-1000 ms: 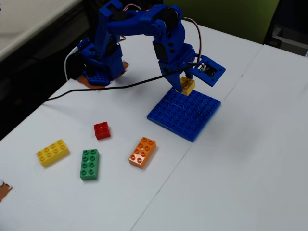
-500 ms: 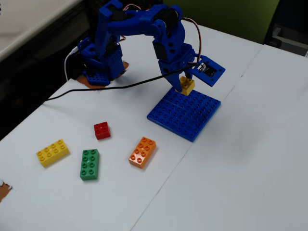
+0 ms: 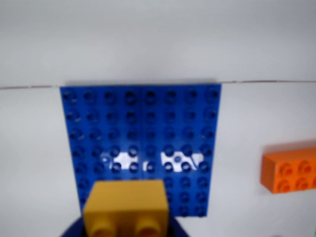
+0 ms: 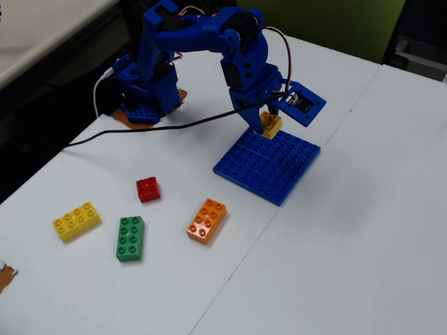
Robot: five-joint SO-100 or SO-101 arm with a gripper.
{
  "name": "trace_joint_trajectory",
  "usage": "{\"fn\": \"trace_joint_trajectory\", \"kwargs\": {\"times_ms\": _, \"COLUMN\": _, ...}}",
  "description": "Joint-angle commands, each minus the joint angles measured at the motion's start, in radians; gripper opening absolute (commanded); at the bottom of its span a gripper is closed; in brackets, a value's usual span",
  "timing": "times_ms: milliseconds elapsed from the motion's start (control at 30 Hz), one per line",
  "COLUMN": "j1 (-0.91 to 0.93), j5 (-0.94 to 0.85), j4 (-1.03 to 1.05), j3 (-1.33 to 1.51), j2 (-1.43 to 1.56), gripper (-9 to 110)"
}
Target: Pick up the 2x2 yellow block and go up the 8x8 blue block.
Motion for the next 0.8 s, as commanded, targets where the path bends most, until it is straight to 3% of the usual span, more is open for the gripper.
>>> {"fn": "trace_joint_trajectory", "kwargs": {"times_ms": 0, "j1": 0.005, "j5": 0.005, "j4": 0.008, "j3": -0.048, "j2": 0.006, "gripper": 0}}
{"fn": "trace_joint_trajectory", "kwargs": {"times_ms": 767, "j1": 0.012, "j5": 0.005, "j4": 0.02, "j3": -0.049, "j2": 0.009, "gripper": 0}}
